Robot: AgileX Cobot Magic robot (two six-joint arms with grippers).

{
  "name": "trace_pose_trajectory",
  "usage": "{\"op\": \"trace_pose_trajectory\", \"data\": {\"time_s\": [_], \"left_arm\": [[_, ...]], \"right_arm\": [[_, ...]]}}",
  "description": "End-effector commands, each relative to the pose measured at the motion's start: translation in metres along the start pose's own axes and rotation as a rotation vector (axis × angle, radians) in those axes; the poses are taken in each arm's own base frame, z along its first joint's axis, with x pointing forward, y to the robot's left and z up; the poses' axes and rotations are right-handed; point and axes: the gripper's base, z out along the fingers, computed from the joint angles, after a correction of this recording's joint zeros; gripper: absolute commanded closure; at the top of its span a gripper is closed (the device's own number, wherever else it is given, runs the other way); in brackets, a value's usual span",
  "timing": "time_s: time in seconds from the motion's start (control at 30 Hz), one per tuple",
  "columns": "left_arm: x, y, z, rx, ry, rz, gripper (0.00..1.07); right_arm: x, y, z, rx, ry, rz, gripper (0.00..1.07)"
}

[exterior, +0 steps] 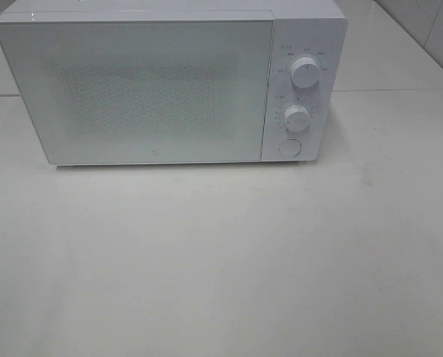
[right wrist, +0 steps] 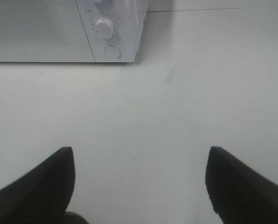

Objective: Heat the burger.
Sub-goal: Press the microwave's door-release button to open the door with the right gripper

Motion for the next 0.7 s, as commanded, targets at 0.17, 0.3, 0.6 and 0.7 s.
{"op": "trace_pose_trajectory", "data": {"time_s": [0.17,0.3,0.6,0.7], "left_arm": [[0.001,-0.001,-0.002,0.004,-0.025,-0.005,0.06],[0.001,-0.001,-0.002,0.004,-0.025,-0.005,0.06],[0.001,-0.001,-0.002,0.004,-0.025,-0.005,0.06],[0.001,-0.001,-0.002,0.004,-0.025,-0.005,0.06]], "right_arm": [[0.001,0.001,-0.003,-0.007,-0.042,-0.001,0.32],[0.0,0.001,-0.003,-0.007,-0.044,-0.001,0.32],[-0.026,0.004,-0.005,-0.019,-0.113,0.008,0.32],[-0.036,0.004,0.001,-0.019,-0.13,0.011,0.32]]}}
